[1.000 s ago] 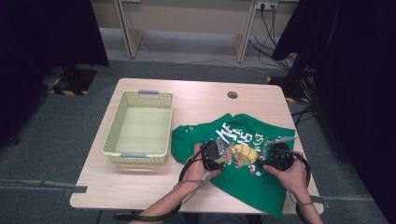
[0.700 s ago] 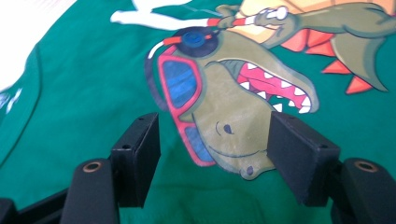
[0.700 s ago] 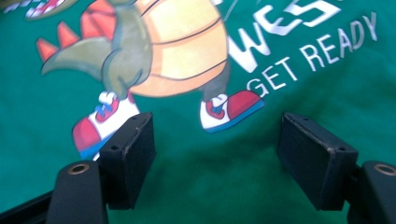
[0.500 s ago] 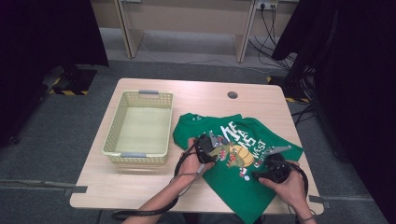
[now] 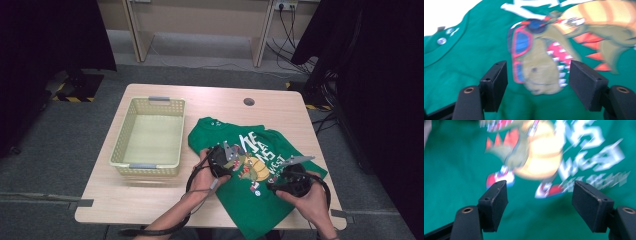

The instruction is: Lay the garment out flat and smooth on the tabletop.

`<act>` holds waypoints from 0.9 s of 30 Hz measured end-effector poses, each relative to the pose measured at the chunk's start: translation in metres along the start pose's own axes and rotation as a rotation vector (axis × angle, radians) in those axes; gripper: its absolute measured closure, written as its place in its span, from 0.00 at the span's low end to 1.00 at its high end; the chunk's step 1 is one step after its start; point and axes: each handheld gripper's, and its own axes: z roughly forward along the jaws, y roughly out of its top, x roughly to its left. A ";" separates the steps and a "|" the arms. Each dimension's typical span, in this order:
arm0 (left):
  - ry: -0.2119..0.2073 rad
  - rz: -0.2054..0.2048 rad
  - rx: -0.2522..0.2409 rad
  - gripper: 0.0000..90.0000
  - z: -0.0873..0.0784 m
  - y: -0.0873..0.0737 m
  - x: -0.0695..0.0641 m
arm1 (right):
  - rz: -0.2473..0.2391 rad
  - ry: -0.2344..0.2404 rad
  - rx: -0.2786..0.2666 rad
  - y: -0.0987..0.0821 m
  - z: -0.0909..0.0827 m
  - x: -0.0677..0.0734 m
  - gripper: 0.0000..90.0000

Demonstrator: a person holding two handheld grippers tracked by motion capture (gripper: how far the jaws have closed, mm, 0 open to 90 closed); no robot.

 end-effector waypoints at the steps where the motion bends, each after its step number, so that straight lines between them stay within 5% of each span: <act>1: -0.013 0.008 -0.004 0.34 -0.001 0.001 -0.004 | 0.005 -0.007 -0.021 0.005 -0.002 -0.005 0.32; 4: -0.052 0.036 -0.002 0.34 -0.001 0.003 -0.016 | 0.043 -0.024 -0.050 0.017 0.000 -0.022 0.32; 10: -0.090 0.064 0.030 0.34 0.004 0.001 -0.026 | 0.073 -0.040 -0.025 0.027 0.023 -0.043 0.32; 18: -0.093 0.054 0.039 0.36 0.001 -0.004 -0.021 | 0.076 -0.046 0.043 0.018 0.039 -0.046 0.32; 27: -0.080 0.026 0.059 0.36 -0.001 -0.010 -0.005 | 0.064 -0.053 0.054 0.003 0.031 -0.039 0.32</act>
